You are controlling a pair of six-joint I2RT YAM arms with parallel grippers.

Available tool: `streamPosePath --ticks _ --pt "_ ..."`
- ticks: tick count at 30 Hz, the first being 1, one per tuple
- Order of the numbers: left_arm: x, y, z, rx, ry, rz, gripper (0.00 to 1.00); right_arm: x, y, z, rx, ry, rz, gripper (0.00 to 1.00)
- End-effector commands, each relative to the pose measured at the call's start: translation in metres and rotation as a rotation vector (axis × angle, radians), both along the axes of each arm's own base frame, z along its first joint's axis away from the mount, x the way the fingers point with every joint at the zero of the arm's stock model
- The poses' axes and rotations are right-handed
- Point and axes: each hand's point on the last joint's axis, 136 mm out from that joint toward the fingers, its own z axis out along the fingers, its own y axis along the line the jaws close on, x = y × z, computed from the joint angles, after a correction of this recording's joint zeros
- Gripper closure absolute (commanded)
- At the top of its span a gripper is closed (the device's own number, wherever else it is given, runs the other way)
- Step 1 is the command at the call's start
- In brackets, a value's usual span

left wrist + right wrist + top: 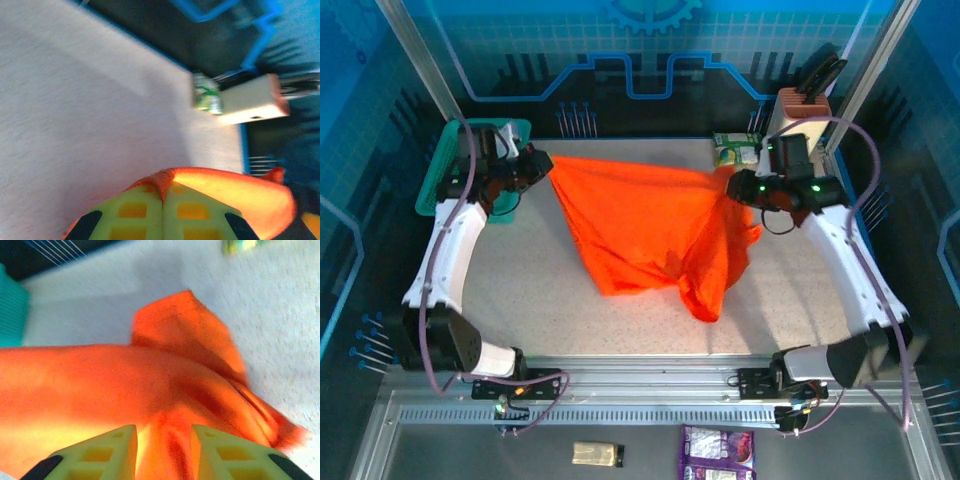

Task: Fold the inside-out t-shirt

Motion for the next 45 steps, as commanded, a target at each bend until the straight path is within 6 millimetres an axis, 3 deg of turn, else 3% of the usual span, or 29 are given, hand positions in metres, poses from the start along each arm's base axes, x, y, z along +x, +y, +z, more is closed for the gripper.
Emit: streamPosePath --ticks 1,6,9,14,20,22,25,27,28,30,36,40,45 --pt "-0.006 0.016 -0.062 0.054 0.183 0.028 1.00 -0.032 0.004 -0.019 -0.086 0.074 0.056 0.64" --pt "-0.005 0.016 -0.083 0.049 0.217 0.024 1.00 -0.072 0.056 -0.062 -0.124 0.155 0.269 0.61" --pt "-0.003 0.016 -0.083 0.053 0.221 0.018 1.00 -0.100 0.093 -0.094 -0.156 0.198 0.414 0.59" --pt "-0.001 0.015 -0.081 0.052 0.220 0.011 1.00 -0.141 0.136 -0.148 -0.256 0.319 0.562 0.53" --pt "-0.004 0.015 -0.072 0.054 0.204 0.010 1.00 -0.159 0.169 -0.201 -0.288 0.401 0.638 0.47" --pt "-0.005 0.015 -0.067 0.055 0.192 0.009 1.00 -0.161 0.173 -0.216 -0.264 0.427 0.642 0.52" --pt "-0.007 0.014 -0.057 0.055 0.175 0.007 1.00 -0.155 0.168 -0.213 -0.292 0.416 0.623 0.82" --pt "-0.008 0.014 -0.048 0.057 0.157 0.007 1.00 -0.143 0.157 -0.192 -0.345 0.350 0.585 0.98" --pt "-0.008 0.014 -0.043 0.057 0.145 0.007 1.00 -0.133 0.149 -0.173 -0.368 0.299 0.560 1.00" --pt "-0.008 0.013 -0.030 0.052 0.115 0.008 1.00 -0.114 0.130 -0.136 -0.394 0.206 0.495 1.00" --pt "-0.008 0.009 0.015 0.020 0.017 0.011 1.00 -0.063 0.054 0.013 -0.309 -0.120 0.270 1.00" --pt "-0.015 0.008 0.047 0.008 -0.036 0.013 1.00 -0.064 0.013 0.108 -0.301 -0.354 0.202 1.00" --pt "-0.028 0.005 0.098 -0.024 -0.148 0.014 1.00 -0.094 -0.011 0.215 -0.323 -0.649 0.190 1.00"
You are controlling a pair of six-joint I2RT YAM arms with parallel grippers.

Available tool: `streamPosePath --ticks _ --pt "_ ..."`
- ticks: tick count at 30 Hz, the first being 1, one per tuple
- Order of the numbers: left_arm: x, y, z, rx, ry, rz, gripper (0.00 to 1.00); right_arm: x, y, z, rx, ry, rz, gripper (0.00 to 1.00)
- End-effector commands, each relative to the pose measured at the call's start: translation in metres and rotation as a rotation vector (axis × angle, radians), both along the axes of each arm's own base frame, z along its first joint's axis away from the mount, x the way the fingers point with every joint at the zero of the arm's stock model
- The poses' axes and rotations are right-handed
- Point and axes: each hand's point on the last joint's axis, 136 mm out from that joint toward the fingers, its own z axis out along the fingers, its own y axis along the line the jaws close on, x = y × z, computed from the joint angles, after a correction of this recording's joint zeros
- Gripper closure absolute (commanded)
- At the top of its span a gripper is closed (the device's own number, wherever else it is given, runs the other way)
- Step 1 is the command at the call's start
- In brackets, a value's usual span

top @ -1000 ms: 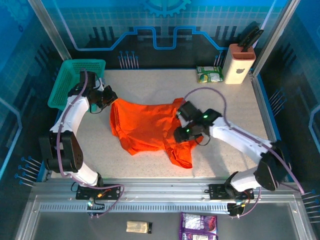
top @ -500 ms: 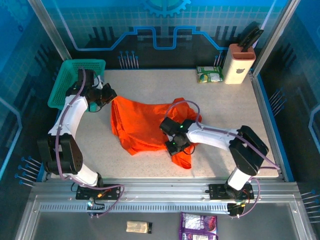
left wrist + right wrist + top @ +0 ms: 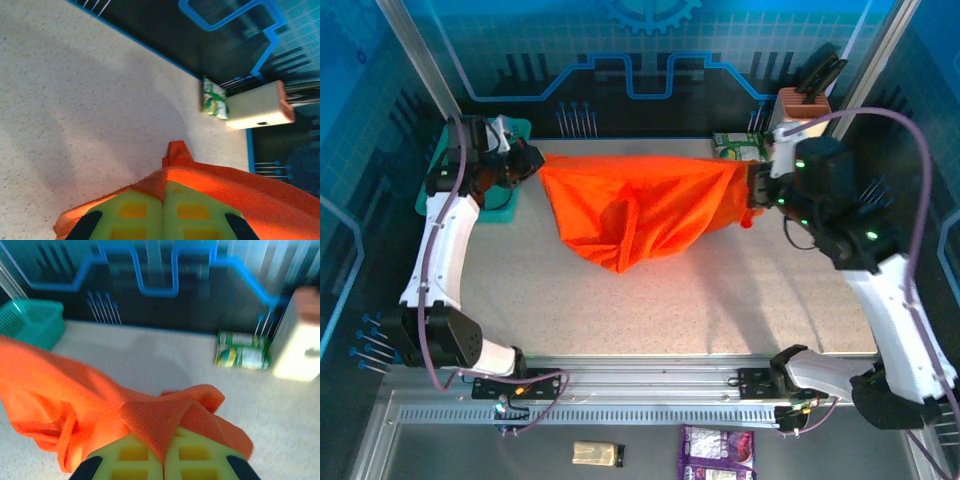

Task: Fold the inside-out t-shirt

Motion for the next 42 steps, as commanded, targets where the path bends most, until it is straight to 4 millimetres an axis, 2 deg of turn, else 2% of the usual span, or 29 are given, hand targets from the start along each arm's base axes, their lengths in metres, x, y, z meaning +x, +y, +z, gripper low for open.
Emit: streamPosePath --ticks 1,3,6,8,10,13,16,18,20,22,25,28,33,38,42 --pt "-0.017 -0.002 0.053 -0.040 -0.104 -0.002 1.00 -0.023 -0.017 0.043 -0.078 -0.131 0.023 1.00" --pt "-0.018 -0.005 0.069 -0.055 -0.137 -0.020 1.00 -0.035 -0.016 0.068 -0.039 -0.214 0.050 1.00" --pt "-0.013 -0.009 0.078 -0.073 -0.149 -0.047 1.00 -0.037 -0.010 0.079 -0.007 -0.254 0.089 1.00" --pt "-0.003 -0.010 0.075 -0.081 -0.136 -0.058 1.00 -0.027 -0.002 0.067 -0.011 -0.221 0.102 1.00" --pt "0.012 -0.014 0.062 -0.096 -0.104 -0.084 1.00 -0.011 0.004 0.043 -0.030 -0.155 0.094 1.00" --pt "0.041 -0.030 0.011 -0.081 0.015 -0.162 1.00 0.022 0.006 -0.017 -0.073 0.011 0.031 1.00" --pt "0.064 -0.049 -0.068 -0.055 0.198 -0.239 0.99 0.050 0.004 -0.097 -0.047 0.251 -0.034 1.00" --pt "0.075 -0.054 -0.119 -0.019 0.290 -0.253 0.90 0.060 0.006 -0.149 0.005 0.405 -0.050 1.00" --pt "0.078 -0.057 -0.158 0.001 0.361 -0.255 0.76 0.067 0.010 -0.198 0.063 0.538 -0.034 1.00" --pt "0.075 -0.059 -0.172 0.005 0.371 -0.243 0.65 0.069 0.008 -0.234 0.084 0.634 -0.037 1.00" --pt "0.064 -0.062 -0.172 -0.014 0.356 -0.227 0.55 0.068 -0.001 -0.271 0.059 0.735 -0.064 1.00" --pt "0.046 -0.070 -0.173 -0.032 0.357 -0.241 0.52 0.065 -0.007 -0.285 0.065 0.764 -0.073 1.00" --pt "0.006 -0.093 -0.192 -0.084 0.409 -0.271 0.49 0.063 -0.005 -0.288 0.113 0.762 -0.060 1.00" --pt "-0.025 -0.118 -0.226 -0.104 0.482 -0.268 0.49 0.060 -0.006 -0.291 0.114 0.772 -0.063 1.00" --pt "-0.034 -0.128 -0.259 -0.119 0.558 -0.241 0.46 0.058 -0.005 -0.292 0.123 0.773 -0.061 1.00"
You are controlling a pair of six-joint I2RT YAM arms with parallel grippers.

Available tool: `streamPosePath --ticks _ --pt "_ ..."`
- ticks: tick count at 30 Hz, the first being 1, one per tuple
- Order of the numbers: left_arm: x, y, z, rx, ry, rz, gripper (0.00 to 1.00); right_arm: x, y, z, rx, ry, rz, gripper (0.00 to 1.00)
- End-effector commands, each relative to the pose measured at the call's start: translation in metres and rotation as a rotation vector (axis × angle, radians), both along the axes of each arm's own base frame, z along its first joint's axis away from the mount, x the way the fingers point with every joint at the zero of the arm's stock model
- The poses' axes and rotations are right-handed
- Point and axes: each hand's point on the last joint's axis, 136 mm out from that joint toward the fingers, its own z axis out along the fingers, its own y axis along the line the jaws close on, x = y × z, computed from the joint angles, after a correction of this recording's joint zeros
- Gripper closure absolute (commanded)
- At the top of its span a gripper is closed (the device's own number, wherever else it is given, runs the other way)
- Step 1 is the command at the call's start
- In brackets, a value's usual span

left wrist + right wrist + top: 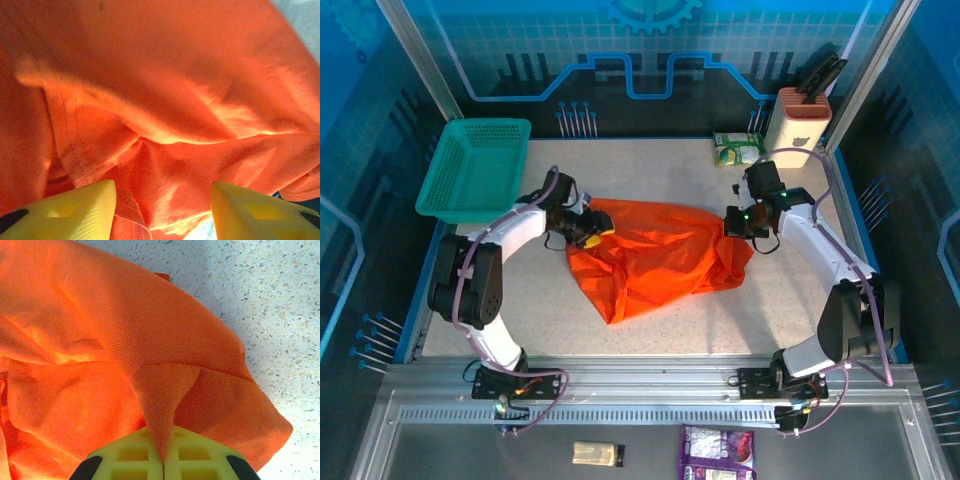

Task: Fold the inside-out t-shirt

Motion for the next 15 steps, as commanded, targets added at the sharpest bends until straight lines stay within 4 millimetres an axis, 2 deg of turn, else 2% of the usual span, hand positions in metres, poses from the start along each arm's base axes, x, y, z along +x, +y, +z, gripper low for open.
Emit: streamPosePath --ticks 1,7,11,15 --pt "0.005 -0.003 -0.019 -0.014 0.032 0.061 0.46 -0.001 0.001 0.007 0.041 -0.019 -0.011 1.00" --pt "-0.001 0.006 -0.043 0.043 0.101 0.112 0.44 -0.002 0.001 0.008 0.041 -0.017 -0.010 1.00" --pt "-0.004 0.014 -0.051 0.092 0.123 0.132 0.41 -0.002 0.001 0.009 0.043 -0.017 -0.013 1.00" --pt "-0.008 0.013 -0.052 0.088 0.133 0.136 0.40 -0.003 0.001 0.010 0.046 -0.016 -0.016 1.00"
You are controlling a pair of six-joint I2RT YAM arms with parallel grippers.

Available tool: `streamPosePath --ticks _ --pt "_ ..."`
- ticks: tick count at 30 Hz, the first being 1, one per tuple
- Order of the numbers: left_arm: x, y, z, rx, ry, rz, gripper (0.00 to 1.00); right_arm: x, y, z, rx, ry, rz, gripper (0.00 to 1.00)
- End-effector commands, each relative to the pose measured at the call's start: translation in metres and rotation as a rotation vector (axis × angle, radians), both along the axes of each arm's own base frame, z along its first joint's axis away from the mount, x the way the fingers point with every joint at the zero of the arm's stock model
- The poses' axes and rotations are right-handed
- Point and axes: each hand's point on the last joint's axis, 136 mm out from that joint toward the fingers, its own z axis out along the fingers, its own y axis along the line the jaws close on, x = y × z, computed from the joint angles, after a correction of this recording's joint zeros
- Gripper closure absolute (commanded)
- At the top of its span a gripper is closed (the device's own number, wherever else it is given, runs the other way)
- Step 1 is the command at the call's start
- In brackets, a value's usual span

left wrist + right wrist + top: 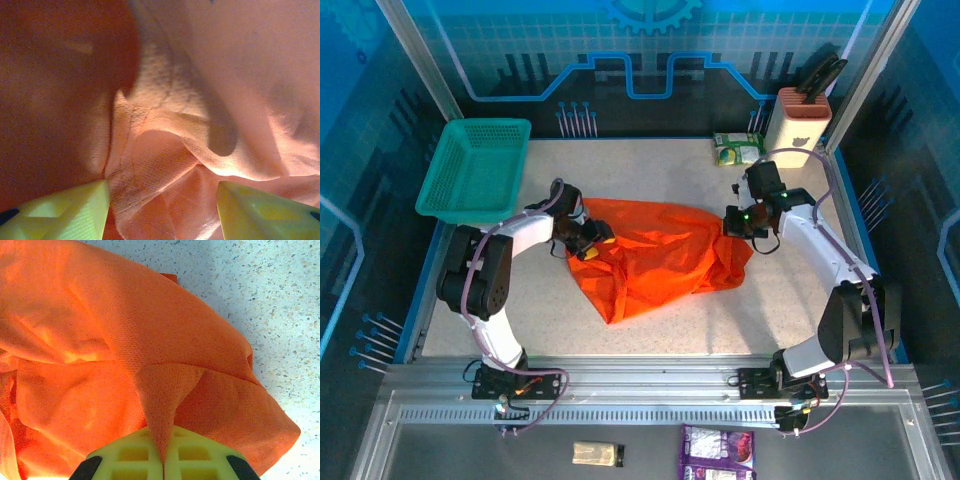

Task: Fold the inside-out t-shirt

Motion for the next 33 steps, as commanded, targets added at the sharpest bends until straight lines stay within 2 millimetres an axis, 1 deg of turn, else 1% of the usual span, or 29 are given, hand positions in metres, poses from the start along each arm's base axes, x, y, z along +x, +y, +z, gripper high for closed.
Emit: streamPosePath --ticks 1,10,14,20,25,30,33 --pt "-0.007 0.004 -0.010 0.024 0.037 0.023 0.40 -0.003 -0.003 0.007 0.023 -0.011 -0.022 1.00" --pt "-0.011 -0.014 -0.015 -0.060 0.049 0.007 0.42 -0.002 0.000 0.010 0.034 -0.013 -0.025 1.00" --pt "-0.005 -0.021 -0.004 -0.121 -0.003 0.019 0.52 -0.002 0.001 0.012 0.035 -0.017 -0.026 1.00" --pt "-0.001 -0.022 0.008 -0.128 -0.035 0.031 0.65 -0.002 0.003 0.011 0.032 -0.014 -0.020 1.00" --pt "-0.002 -0.017 0.011 -0.079 -0.057 0.046 0.65 -0.002 0.003 0.011 0.027 -0.016 -0.022 1.00" --pt "0.004 -0.020 0.020 -0.108 -0.098 0.055 0.66 -0.003 0.003 0.012 0.025 -0.018 -0.021 1.00" --pt "0.006 -0.021 0.020 -0.111 -0.098 0.050 0.73 -0.004 0.002 0.012 0.020 -0.019 -0.023 1.00"
